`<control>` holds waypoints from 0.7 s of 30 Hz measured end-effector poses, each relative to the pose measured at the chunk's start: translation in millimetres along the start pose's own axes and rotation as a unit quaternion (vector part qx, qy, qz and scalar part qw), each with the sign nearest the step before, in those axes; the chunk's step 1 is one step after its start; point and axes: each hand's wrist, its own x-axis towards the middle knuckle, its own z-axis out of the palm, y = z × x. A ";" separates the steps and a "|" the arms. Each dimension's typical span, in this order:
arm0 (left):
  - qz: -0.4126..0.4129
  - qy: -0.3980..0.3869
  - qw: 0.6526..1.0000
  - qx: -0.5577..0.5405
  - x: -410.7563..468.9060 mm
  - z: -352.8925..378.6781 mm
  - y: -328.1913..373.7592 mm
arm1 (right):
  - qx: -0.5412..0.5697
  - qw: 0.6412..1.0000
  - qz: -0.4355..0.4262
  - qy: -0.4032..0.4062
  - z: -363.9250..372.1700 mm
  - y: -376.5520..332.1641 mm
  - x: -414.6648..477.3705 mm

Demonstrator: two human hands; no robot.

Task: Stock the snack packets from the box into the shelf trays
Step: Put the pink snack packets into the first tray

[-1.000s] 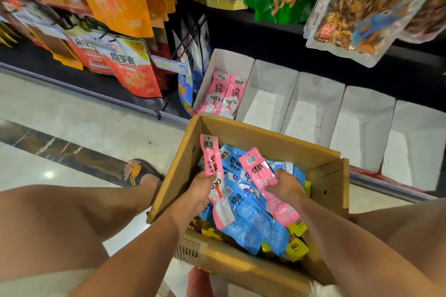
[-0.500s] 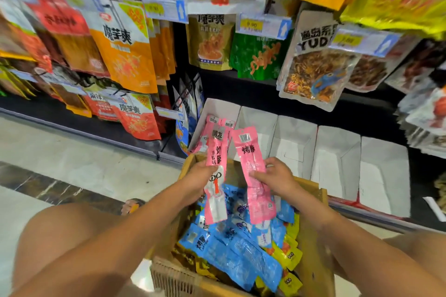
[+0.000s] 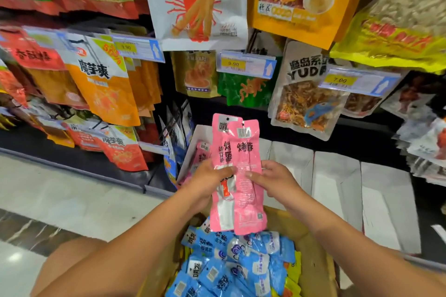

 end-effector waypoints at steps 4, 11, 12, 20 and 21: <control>-0.014 0.014 0.999 -0.031 26.8 -3.0 -3.5 | 0.028 0.999 -0.001 -0.037 -1.5 6.1 21.0; -0.023 0.051 0.998 -0.008 48.5 7.8 -4.3 | 0.039 0.996 -0.021 0.073 -5.7 16.5 44.0; -0.028 0.047 0.998 -0.013 50.6 9.5 -5.7 | 0.029 0.994 -0.033 0.099 -5.5 18.1 46.5; -0.089 -0.007 0.995 -0.049 43.4 28.7 7.1 | -0.103 0.983 -0.105 0.108 19.2 23.8 52.2; -0.080 -0.009 0.996 -0.045 42.4 29.4 9.3 | -0.113 0.983 -0.103 0.098 22.6 24.4 53.5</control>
